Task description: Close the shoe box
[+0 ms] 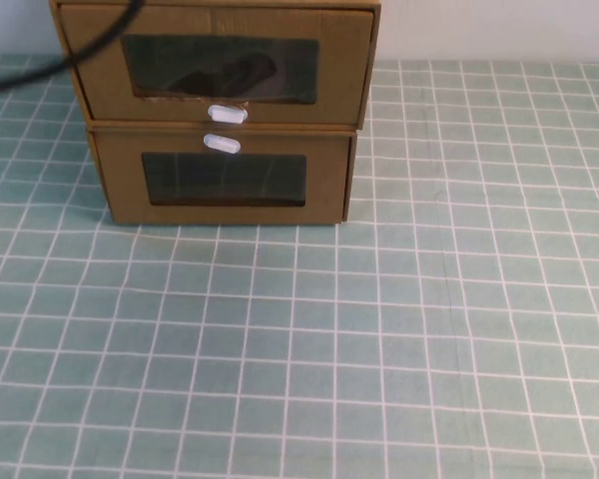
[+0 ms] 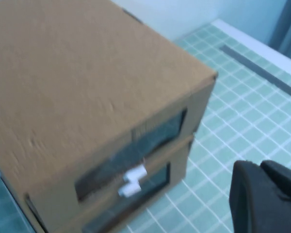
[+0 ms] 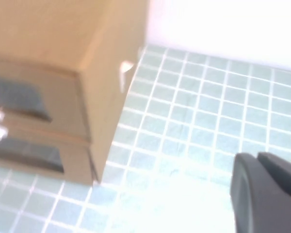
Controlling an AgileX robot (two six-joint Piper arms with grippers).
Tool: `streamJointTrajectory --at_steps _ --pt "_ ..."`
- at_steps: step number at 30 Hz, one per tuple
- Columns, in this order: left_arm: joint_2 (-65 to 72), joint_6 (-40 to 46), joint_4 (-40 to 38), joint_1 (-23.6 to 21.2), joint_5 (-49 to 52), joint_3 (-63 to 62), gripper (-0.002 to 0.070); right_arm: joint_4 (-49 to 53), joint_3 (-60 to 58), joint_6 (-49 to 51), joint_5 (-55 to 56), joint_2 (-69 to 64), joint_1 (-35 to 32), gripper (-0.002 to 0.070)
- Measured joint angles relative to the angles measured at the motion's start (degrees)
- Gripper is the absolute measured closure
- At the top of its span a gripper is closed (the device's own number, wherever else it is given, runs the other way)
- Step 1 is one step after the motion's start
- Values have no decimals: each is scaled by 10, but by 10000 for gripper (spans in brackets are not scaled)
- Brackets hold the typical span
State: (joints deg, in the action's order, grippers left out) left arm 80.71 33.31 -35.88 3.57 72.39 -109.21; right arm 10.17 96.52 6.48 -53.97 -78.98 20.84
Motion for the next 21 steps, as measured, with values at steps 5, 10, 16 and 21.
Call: streamJointTrajectory --at_steps 5,10,16,21 --pt "-60 11 3 0 -34 131 680 -62 -137 26 95 109 -81 689" --pt "-145 13 6 0 -134 282 680 -66 -323 56 221 249 -99 689" --pt "-265 15 -12 0 -278 472 680 -68 -525 60 299 397 -99 689" --pt "-374 17 -24 0 -368 615 680 -76 -659 60 304 519 -99 689"
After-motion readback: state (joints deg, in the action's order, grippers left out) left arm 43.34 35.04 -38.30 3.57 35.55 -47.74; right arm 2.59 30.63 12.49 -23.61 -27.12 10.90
